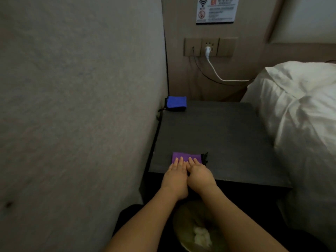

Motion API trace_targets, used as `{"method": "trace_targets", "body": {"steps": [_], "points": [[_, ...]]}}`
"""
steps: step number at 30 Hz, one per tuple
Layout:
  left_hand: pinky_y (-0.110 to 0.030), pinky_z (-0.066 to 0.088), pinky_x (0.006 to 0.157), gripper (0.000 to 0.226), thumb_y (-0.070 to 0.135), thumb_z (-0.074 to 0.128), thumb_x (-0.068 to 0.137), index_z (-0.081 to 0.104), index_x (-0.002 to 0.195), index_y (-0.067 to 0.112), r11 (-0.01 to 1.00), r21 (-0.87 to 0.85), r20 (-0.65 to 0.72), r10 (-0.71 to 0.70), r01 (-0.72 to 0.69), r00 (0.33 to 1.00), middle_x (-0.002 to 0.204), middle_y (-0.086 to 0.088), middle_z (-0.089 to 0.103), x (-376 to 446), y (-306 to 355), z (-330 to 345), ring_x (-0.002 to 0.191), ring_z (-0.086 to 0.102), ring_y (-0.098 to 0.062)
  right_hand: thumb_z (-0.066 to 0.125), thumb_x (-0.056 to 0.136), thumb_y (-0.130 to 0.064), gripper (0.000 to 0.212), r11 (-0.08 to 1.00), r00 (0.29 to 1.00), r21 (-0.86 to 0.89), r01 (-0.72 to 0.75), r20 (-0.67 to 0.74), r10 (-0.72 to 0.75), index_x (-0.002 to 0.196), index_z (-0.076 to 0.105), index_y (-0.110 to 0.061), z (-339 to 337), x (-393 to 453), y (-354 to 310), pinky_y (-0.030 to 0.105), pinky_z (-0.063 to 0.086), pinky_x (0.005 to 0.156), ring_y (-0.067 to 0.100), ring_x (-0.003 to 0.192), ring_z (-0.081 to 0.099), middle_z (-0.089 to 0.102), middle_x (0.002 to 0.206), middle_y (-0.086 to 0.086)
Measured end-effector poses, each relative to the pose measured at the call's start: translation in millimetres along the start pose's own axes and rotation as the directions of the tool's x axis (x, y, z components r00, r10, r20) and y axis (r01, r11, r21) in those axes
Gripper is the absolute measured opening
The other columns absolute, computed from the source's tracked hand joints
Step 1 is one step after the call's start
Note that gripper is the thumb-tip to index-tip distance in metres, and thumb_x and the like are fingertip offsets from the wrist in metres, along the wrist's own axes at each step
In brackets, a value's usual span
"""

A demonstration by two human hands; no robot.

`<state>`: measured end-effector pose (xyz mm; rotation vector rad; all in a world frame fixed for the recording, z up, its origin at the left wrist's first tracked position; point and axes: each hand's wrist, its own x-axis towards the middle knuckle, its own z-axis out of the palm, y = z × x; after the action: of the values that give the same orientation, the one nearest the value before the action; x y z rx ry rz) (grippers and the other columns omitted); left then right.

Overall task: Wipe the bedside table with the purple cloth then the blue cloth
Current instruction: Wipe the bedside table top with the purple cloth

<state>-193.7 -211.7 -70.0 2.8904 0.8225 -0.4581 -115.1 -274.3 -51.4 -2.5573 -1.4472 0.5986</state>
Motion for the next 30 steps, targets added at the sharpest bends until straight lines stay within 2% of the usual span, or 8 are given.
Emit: {"method": "trace_targets", "body": {"steps": [7, 14, 24, 30], "points": [[-0.038, 0.001, 0.123, 0.094, 0.033, 0.055, 0.086, -0.003, 0.152, 0.002, 0.997, -0.043, -0.006, -0.071, 0.071, 0.997, 0.161, -0.017, -0.006, 7, -49, -3, 0.149, -0.006, -0.029, 0.034, 0.095, -0.016, 0.054, 0.997, 0.997, 0.0, 0.074, 0.015, -0.074, 0.148, 0.023, -0.011, 2, 34, -40, 0.032, 0.018, 0.118, 0.019, 0.147, 0.015, 0.015, 0.159, 0.005], [-0.042, 0.005, 0.122, 0.096, 0.035, 0.053, 0.081, -0.002, 0.152, 0.001, 0.993, -0.015, -0.002, -0.117, 0.117, 0.993, 0.161, -0.019, -0.001, 18, -82, -1, 0.149, -0.005, -0.031, 0.032, 0.096, -0.016, 0.052, 0.991, 0.99, -0.022, 0.135, 0.03, -0.135, 0.147, 0.024, -0.011, 3, 61, -65, 0.033, 0.018, 0.118, 0.02, 0.146, 0.016, 0.017, 0.159, 0.006], [-0.041, 0.004, 0.122, 0.094, 0.031, 0.053, 0.084, -0.004, 0.151, 0.001, 0.986, -0.044, -0.016, -0.164, 0.163, 0.986, 0.16, -0.019, -0.006, -3, -82, 8, 0.149, -0.007, -0.03, 0.035, 0.096, -0.017, 0.052, 0.978, 0.978, -0.023, 0.206, 0.049, -0.205, 0.147, 0.026, -0.011, 6, 49, -71, 0.034, 0.016, 0.118, 0.02, 0.146, 0.016, 0.018, 0.158, 0.005], [-0.039, -0.003, 0.122, 0.092, 0.031, 0.052, 0.087, -0.007, 0.151, 0.001, 0.977, -0.04, -0.032, -0.209, 0.208, 0.977, 0.16, -0.018, -0.009, -29, -66, 14, 0.148, -0.011, -0.03, 0.036, 0.094, -0.015, 0.055, 0.968, 0.967, -0.011, 0.25, 0.045, -0.249, 0.148, 0.024, -0.011, 13, 24, -67, 0.033, 0.016, 0.118, 0.019, 0.146, 0.015, 0.018, 0.158, 0.005]]}}
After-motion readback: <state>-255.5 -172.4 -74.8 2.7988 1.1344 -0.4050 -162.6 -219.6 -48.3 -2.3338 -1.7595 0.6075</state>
